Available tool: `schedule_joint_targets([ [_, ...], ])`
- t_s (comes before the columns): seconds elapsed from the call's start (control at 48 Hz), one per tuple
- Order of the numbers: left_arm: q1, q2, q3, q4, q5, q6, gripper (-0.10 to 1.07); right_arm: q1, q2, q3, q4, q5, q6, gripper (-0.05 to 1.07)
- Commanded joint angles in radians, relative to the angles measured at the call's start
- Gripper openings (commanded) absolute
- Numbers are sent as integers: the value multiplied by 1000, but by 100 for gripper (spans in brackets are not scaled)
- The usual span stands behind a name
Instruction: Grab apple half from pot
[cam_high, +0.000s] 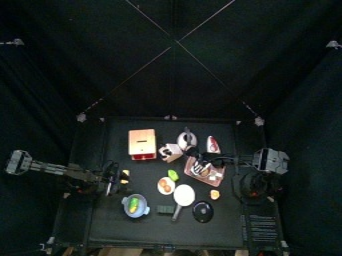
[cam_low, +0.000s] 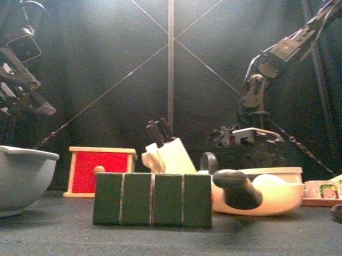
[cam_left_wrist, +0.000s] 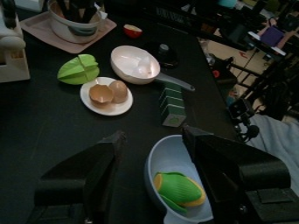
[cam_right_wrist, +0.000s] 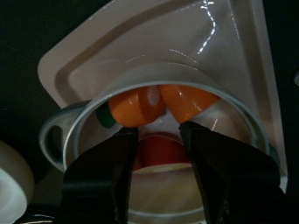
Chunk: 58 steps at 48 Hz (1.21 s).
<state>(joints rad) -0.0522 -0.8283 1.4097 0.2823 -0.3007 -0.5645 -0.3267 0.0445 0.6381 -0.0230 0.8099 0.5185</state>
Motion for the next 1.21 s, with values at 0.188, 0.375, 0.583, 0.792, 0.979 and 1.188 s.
schedule_joint_targets([
  [0.188, -8, 2, -21, 2, -8, 2, 91, 0, -35, -106, -37, 77, -3, 74],
  [0.375, -9, 2, -21, 2, -8, 0, 91, -2, -41, -114, -37, 80, -5, 74],
  [0.583, -9, 2, -26, 2, -8, 2, 91, 3, -69, -118, -32, 81, -2, 74],
  [0.792, -8, 2, -29, 2, -8, 2, 91, 11, -75, -114, -31, 98, -3, 74],
  [0.979, -9, 2, -29, 2, -6, 0, 91, 28, -112, -107, -34, 132, -3, 76],
  [1.188, -9, 2, -29, 2, -5, 0, 91, 21, -127, -51, 0, 98, 0, 85],
])
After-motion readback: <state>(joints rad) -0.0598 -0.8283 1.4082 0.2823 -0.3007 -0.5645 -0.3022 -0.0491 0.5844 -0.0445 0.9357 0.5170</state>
